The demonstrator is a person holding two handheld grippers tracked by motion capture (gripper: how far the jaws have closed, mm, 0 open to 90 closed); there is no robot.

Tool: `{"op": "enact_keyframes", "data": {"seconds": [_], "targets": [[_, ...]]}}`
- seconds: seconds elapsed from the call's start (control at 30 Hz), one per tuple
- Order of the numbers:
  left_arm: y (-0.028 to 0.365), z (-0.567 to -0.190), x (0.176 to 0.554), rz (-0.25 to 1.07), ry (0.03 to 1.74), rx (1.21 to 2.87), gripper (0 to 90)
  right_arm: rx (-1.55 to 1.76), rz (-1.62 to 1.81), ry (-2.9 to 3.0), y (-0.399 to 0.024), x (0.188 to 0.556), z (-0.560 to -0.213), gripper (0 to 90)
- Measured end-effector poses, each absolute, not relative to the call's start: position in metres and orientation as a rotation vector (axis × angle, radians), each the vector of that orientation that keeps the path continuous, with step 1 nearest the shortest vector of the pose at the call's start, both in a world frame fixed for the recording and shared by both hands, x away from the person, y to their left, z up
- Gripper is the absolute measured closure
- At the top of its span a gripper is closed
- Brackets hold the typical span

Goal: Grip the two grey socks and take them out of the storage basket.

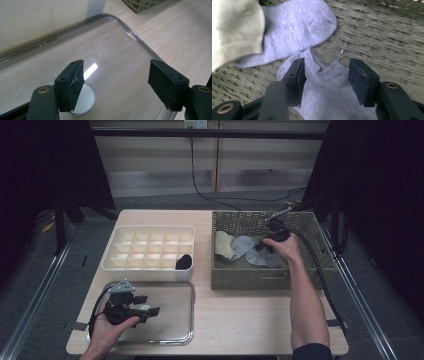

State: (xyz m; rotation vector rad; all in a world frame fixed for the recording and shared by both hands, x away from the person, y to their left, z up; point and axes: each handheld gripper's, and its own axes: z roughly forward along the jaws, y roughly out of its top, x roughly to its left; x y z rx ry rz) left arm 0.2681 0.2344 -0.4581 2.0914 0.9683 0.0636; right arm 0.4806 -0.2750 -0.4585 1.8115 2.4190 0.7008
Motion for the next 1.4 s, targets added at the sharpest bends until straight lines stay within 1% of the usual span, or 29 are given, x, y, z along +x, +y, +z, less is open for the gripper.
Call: {"op": "enact_keyframes", "data": {"seconds": [0.1, 0.23, 0.3, 0.33, 0.37, 0.4, 0.43, 0.47, 0.6, 0.9, 1.03, 1.4], "targets": [[0.234, -0.459, 0.269, 0.064, 0.960, 2.099, 28.6, 1.808, 0.639, 2.421, -0.275, 0.484, -0.463, 50.0], [0.235, -0.459, 0.269, 0.062, 0.967, 2.094, 28.5, 1.774, 0.533, 2.477, -0.270, 0.485, -0.471, 48.9], [0.234, -0.459, 0.268, 0.062, 0.966, 2.093, 28.5, 1.769, 0.497, 2.474, -0.268, 0.485, -0.471, 54.2], [0.234, -0.459, 0.268, 0.061, 0.961, 2.095, 28.6, 1.767, 0.487, 2.476, -0.267, 0.485, -0.471, 61.5], [0.234, -0.458, 0.267, 0.059, 0.960, 2.094, 28.6, 1.773, 0.509, 2.504, -0.268, 0.485, -0.471, 73.2], [0.233, -0.458, 0.267, 0.062, 0.961, 2.093, 28.6, 1.776, 0.506, 2.516, -0.268, 0.485, -0.472, 75.7], [0.233, -0.458, 0.267, 0.057, 0.951, 2.097, 28.6, 1.776, 0.506, 2.516, -0.268, 0.485, -0.471, 80.0], [0.233, -0.458, 0.267, 0.058, 0.950, 2.097, 28.6, 1.792, 0.526, 2.517, -0.268, 0.486, -0.470, 81.6], [0.233, -0.458, 0.268, 0.059, 0.956, 2.096, 28.6, 1.798, 0.593, 2.516, -0.269, 0.484, -0.467, 83.0], [0.234, -0.457, 0.267, 0.068, 0.960, 2.092, 28.6, 1.760, 0.800, 2.475, -0.267, 0.476, -0.439, 83.3], [0.232, -0.457, 0.267, 0.065, 0.951, 2.095, 28.6, 1.722, 0.920, 2.444, -0.267, 0.465, -0.423, 83.3], [0.228, -0.457, 0.269, 0.066, 0.945, 2.080, 29.5, 1.670, 1.060, 2.370, -0.273, 0.433, -0.401, 83.4]]}}
